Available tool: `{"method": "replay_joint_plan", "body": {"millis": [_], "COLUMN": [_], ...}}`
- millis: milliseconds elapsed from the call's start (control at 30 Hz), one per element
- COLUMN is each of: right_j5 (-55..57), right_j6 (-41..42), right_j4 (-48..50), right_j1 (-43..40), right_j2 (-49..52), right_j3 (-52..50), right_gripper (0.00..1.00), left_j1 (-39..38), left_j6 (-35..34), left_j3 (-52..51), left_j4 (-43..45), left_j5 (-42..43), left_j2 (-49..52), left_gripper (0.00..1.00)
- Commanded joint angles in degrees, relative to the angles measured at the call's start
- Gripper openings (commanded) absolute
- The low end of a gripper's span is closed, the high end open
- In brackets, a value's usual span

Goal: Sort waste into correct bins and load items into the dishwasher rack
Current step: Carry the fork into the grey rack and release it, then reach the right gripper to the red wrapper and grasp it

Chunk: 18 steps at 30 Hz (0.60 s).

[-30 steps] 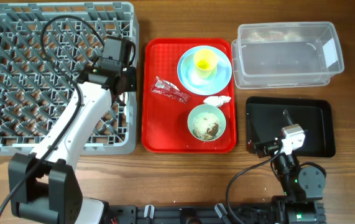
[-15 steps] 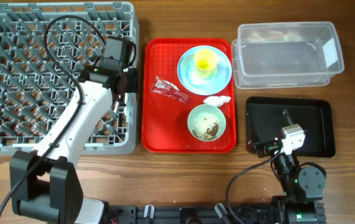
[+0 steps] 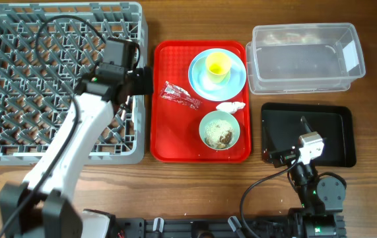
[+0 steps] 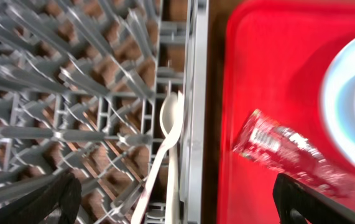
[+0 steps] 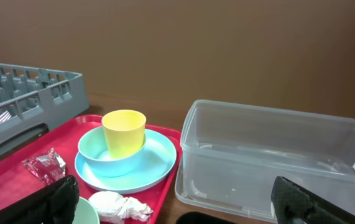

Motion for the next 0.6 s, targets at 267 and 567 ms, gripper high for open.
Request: {"method": "replay_joint_plan", "body": {"millis": [267,567], "right_j5": [0.6,-9.3], "right_j6": [10.0,11.2], "right_j4": [-12.6,-48.7], "right_j1": [-0.2,-0.2], "right_j2": [14.1,53.1], "right_j3": [26.2,70.5], "right_gripper": [1.0,1.0], "left_j1": [4.6,13.1], "left_j6": [-1.1,-12.8], "left_j3": [0.5,0.5], "left_j4": [0.4,-3.3], "left_j5": [-0.1,-7.3], "left_j2": [-15.3,-15.3], "left_gripper": [1.0,1.0]}}
